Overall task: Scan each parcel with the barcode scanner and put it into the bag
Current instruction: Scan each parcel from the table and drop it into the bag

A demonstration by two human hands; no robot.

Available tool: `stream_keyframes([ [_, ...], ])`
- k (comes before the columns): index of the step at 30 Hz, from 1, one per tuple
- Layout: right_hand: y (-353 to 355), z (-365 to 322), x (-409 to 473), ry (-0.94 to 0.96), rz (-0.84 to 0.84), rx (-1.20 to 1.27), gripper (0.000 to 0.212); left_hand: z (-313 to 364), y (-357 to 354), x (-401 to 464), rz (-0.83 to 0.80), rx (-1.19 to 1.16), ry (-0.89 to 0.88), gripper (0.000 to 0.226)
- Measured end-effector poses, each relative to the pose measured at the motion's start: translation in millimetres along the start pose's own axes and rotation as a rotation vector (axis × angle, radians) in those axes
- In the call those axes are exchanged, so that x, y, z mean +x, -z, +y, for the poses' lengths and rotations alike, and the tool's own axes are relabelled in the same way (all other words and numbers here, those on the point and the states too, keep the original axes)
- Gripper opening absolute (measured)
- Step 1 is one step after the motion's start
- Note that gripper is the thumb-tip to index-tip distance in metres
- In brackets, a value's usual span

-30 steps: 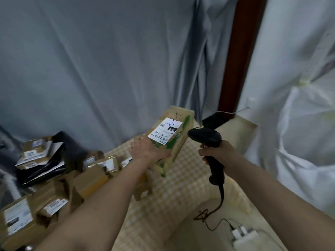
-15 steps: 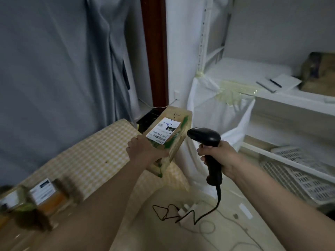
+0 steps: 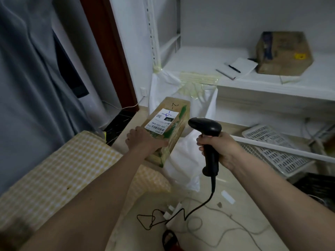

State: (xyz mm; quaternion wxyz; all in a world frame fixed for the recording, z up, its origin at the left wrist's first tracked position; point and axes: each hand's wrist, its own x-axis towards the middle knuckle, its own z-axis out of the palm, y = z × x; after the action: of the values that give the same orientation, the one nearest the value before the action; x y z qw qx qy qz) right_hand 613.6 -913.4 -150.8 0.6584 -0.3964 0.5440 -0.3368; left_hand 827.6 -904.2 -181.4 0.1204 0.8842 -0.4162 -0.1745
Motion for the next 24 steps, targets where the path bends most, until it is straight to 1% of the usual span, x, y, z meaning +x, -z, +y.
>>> stream_keyframes([
  [4, -2, -27, 47, 0.002, 0.03, -0.006, 0.013, 27, 2, 53, -0.01, -0.061, 0.0, 0.121],
  [9, -10, -51, 102, 0.019, 0.012, 0.029, 0.014, 50, 4, 123, -0.024, -0.162, 0.025, 0.126],
  [13, -9, -55, 141, -0.026, 0.017, 0.052, 0.015, 70, -5, 162, -0.06, -0.229, 0.046, 0.122],
  [18, -11, -67, 201, -0.091, 0.018, 0.056, 0.013, 87, -25, 205, -0.128, -0.161, 0.046, 0.126],
  [21, -16, -76, 247, -0.116, -0.004, 0.045, 0.01, 97, -39, 230, -0.163, -0.072, 0.053, 0.125],
  [24, -20, -81, 294, -0.174, -0.046, 0.025, 0.01, 109, -56, 254, -0.183, -0.039, 0.066, 0.118],
])
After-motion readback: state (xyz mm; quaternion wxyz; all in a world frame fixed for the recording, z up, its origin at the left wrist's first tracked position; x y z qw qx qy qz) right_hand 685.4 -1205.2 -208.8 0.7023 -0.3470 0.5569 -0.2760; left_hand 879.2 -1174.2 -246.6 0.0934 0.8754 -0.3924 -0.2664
